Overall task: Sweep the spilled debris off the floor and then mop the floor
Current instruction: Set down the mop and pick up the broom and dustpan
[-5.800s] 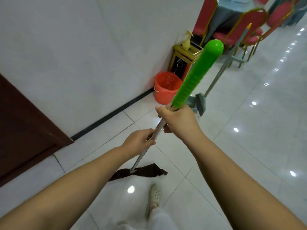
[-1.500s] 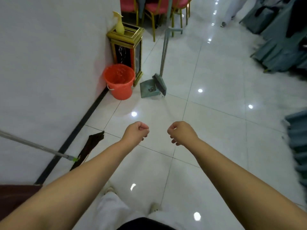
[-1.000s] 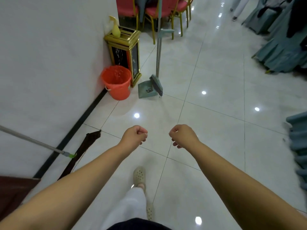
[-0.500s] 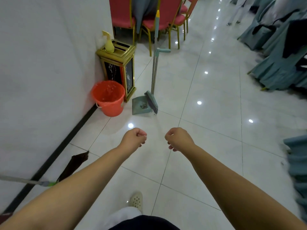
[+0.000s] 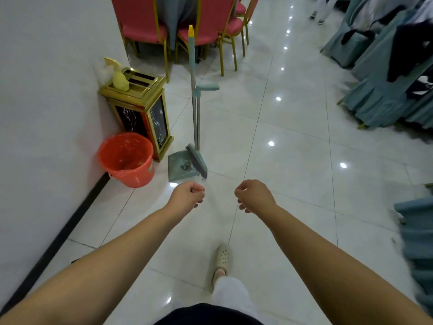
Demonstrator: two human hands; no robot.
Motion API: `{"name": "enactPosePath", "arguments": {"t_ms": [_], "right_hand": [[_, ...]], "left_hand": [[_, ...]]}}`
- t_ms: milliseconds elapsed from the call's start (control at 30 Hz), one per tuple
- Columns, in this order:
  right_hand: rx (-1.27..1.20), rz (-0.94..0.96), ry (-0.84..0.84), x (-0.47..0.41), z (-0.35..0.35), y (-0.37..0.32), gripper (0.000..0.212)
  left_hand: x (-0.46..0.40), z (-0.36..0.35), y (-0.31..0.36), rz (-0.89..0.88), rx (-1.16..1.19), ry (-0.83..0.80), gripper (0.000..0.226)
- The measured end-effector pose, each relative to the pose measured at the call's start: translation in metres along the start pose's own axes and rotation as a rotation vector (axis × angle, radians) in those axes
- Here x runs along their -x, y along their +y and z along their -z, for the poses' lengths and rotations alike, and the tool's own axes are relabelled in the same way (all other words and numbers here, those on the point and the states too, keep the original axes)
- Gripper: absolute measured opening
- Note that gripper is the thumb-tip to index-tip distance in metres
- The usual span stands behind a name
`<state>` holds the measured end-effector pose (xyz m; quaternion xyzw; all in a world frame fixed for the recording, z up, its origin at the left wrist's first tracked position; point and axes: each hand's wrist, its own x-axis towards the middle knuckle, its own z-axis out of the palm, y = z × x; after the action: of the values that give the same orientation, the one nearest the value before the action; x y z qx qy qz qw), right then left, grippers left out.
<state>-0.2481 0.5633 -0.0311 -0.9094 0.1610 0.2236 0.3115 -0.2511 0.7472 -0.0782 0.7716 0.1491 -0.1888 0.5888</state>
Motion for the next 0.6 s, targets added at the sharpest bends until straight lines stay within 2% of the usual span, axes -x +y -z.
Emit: {"name": "enactPosePath", "arguments": {"t_ms": [200,367,600], "right_hand": [[0.025,0.051,-0.041,-0.099,0.059,-0.022,0.020],[0.069,0.111,-0.041,-0.182,0.105,-0.050,0.020],[0.038,0.179,-0.126,-0.266,0.121,-0.104,0.019]], "left_hand": [[-0.084,-0.017,0.059,0.035,0.073,0.097,0.006],[-0.143,-0.024,0.100,0.027,0.122,0.182,0.009],[-0.213,-0.002,0.118,0.070,0.171,0.259,0.012]]}}
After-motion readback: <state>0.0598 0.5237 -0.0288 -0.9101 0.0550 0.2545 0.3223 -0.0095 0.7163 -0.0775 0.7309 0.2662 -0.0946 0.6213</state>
